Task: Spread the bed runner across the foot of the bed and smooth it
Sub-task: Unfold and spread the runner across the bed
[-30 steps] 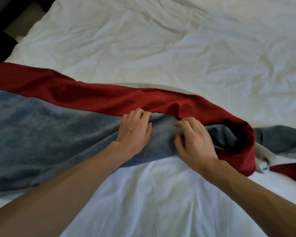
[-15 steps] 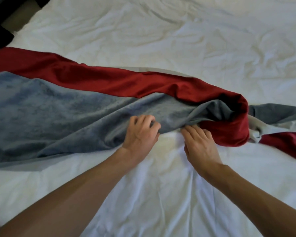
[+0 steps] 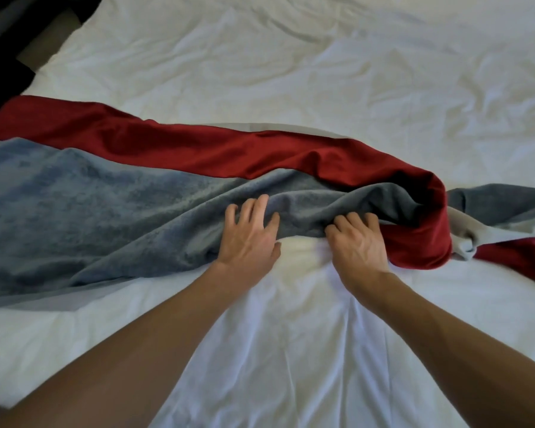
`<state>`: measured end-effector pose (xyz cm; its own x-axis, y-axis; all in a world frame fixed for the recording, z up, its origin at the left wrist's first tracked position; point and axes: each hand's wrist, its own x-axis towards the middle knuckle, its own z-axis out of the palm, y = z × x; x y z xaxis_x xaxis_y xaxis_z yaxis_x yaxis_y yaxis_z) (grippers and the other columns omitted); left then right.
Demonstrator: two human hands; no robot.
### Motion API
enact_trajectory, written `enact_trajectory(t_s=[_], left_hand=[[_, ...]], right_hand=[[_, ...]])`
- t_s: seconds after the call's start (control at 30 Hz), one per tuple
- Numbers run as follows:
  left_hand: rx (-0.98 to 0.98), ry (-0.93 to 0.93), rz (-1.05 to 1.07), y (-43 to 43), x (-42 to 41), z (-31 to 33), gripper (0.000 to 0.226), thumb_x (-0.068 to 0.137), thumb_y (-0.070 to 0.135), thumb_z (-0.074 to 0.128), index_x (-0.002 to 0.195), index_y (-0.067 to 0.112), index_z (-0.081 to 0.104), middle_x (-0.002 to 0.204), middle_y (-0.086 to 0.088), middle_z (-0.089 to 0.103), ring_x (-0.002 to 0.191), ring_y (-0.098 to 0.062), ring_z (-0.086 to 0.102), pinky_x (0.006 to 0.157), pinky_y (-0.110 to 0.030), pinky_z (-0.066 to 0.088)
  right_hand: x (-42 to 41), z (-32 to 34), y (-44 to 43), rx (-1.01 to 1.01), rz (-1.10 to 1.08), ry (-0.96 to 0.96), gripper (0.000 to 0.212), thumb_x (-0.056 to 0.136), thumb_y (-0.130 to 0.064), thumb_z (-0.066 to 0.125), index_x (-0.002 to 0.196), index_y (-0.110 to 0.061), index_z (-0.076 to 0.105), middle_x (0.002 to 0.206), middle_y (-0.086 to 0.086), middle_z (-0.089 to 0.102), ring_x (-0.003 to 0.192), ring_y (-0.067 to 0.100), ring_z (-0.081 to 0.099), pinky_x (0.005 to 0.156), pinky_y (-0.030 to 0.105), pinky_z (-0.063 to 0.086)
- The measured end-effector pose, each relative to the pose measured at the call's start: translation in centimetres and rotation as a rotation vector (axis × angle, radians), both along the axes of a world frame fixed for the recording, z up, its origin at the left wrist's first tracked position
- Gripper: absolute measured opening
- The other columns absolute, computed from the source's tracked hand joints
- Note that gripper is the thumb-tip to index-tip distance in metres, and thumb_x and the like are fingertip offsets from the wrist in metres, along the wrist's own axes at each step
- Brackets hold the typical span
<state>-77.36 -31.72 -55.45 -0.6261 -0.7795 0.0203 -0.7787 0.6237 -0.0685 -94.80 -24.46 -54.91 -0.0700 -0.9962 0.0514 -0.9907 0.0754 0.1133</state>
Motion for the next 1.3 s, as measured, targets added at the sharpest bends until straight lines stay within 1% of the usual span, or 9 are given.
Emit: enact_trajectory(t_s=[0.1,0.23,0.37,0.5,0.63,0.8,0.9,1.1,1.3], left_hand=[[0.000,-0.040,-0.008,1.1,0.3,0.1,0.061,0.082,0.045,0.056,0.134,0.015,0.047,0.146,-0.016,0.031,0.130,-0.030,0.033,0.104,-0.050,0.025],[0.010,0.002,-0.062,2.9,0.0,0.9,0.062,0.074,0.041,0.067,0.128,0.012,0.053,0.140,-0.019,0.041,0.125,-0.032,0.042,0.101,-0.052,0.032],[-0.012,0.159,-0.177,4.7,0.1,1.5,0.054,0.059,0.029,0.077,0.109,0.011,0.063,0.117,-0.016,0.057,0.103,-0.030,0.056,0.090,-0.051,0.042],[-0.029,0.250,-0.279,6.5,1.1,1.4,0.040,0.059,0.021,0.074,0.097,0.012,0.064,0.098,-0.006,0.062,0.090,-0.024,0.059,0.086,-0.047,0.044],[-0.058,0.272,-0.314,7.6,1.7,0.8,0.030,0.062,0.004,0.071,0.090,0.013,0.065,0.083,-0.002,0.065,0.077,-0.022,0.061,0.078,-0.041,0.047],[0.010,0.351,-0.221,8.1,1.3,0.0,0.019,0.071,-0.001,0.073,0.085,0.010,0.066,0.063,-0.001,0.065,0.060,-0.022,0.061,0.072,-0.039,0.047],[0.119,0.396,-0.116,8.4,0.9,0.2,0.009,0.082,0.011,0.068,0.086,0.013,0.060,0.063,0.000,0.064,0.060,-0.022,0.060,0.074,-0.034,0.034],[0.150,0.401,0.029,8.0,-0.5,1.4,0.008,0.095,0.020,0.051,0.088,0.016,0.052,0.063,0.003,0.061,0.055,-0.018,0.053,0.070,-0.030,0.023],[0.088,0.270,-0.067,8.0,-0.4,1.4,0.007,0.088,0.018,0.059,0.093,0.016,0.063,0.085,-0.001,0.064,0.080,-0.022,0.059,0.076,-0.038,0.037]], right_hand=[[-0.6,0.3,1.7,-0.098,0.052,-0.032,0.020,0.055,0.007,0.059,0.069,-0.007,0.063,0.065,0.008,0.056,0.070,0.030,0.057,0.081,0.045,0.046],[-2.3,1.1,4.3,-0.145,0.084,-0.075,0.031,0.051,0.012,0.059,0.076,-0.007,0.063,0.071,0.006,0.057,0.074,0.029,0.058,0.087,0.042,0.043],[-2.9,2.5,6.8,-0.115,0.100,-0.121,0.028,0.053,0.008,0.060,0.076,-0.007,0.061,0.072,0.006,0.056,0.072,0.029,0.055,0.082,0.039,0.042],[-3.1,2.9,9.7,-0.069,0.099,-0.166,0.020,0.059,0.001,0.059,0.074,-0.011,0.056,0.070,0.003,0.053,0.068,0.026,0.049,0.079,0.033,0.036],[-1.9,1.5,10.2,-0.024,0.099,-0.114,0.023,0.061,-0.001,0.065,0.080,-0.012,0.062,0.070,0.003,0.056,0.069,0.027,0.052,0.076,0.036,0.042],[0.1,-0.4,9.9,-0.215,-0.033,-0.168,0.026,0.068,0.005,0.061,0.091,-0.007,0.064,0.089,0.014,0.058,0.087,0.034,0.055,0.083,0.045,0.041],[1.6,-1.6,12.1,-0.325,0.026,-0.170,0.023,0.072,0.001,0.053,0.093,-0.006,0.062,0.100,0.019,0.060,0.091,0.035,0.056,0.081,0.046,0.036],[2.7,-1.9,10.7,-0.161,-0.043,-0.050,0.032,0.079,-0.004,0.055,0.110,-0.005,0.063,0.123,0.019,0.059,0.113,0.033,0.057,0.093,0.049,0.044],[2.2,-0.5,7.4,-0.070,0.017,0.007,0.026,0.081,-0.003,0.038,0.092,-0.009,0.061,0.101,0.011,0.061,0.098,0.029,0.057,0.086,0.045,0.041]])
